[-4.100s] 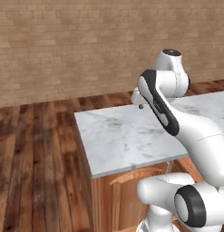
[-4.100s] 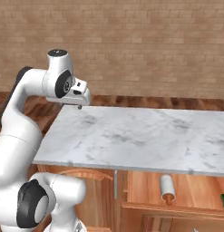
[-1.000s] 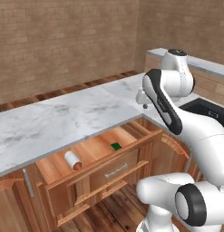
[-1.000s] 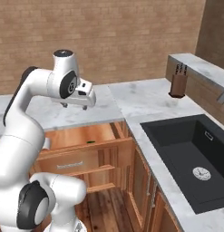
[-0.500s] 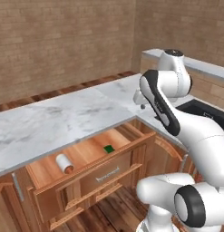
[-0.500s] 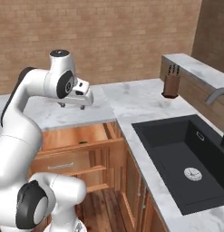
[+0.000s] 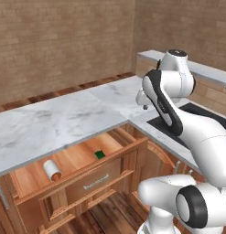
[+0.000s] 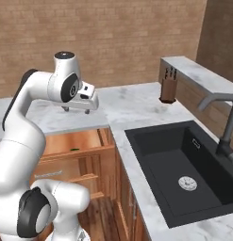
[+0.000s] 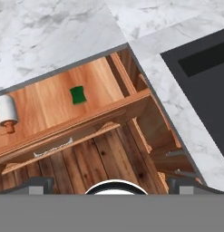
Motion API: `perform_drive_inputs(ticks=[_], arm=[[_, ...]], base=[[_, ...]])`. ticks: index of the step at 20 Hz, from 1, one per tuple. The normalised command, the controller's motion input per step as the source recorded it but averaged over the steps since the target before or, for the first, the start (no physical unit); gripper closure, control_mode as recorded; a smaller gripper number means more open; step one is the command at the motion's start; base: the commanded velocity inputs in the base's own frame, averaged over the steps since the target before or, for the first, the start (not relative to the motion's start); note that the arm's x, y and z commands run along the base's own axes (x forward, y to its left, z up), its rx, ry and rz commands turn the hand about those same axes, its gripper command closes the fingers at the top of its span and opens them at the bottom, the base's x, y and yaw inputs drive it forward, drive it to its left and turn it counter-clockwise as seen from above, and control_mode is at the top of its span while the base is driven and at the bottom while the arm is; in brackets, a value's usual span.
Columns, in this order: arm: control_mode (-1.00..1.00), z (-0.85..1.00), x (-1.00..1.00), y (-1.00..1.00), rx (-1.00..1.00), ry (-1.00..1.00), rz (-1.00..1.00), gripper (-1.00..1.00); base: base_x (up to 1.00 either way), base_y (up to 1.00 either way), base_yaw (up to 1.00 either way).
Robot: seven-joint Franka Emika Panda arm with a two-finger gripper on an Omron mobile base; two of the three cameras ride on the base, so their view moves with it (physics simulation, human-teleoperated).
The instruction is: Restock the sink supplies by placing the sponge and soap dispenser on the counter and next to the sink. Make sure the soap dispenser is upright.
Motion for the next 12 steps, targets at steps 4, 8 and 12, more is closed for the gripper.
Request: perform_drive_inputs(ticks=[4,8,12], arm=[[1.0,0.0,0.0,0.0,0.0,0.0,0.0,-1.0],[1.0,0.0,0.0,0.0,0.0,0.0,0.0,-1.0],[1.0,0.0,0.0,0.0,0.0,0.0,0.0,-1.0]], base=[[0.0,-0.37,0.23],[0.0,-0.33,0.25],[0.0,-0.19,0.25]])
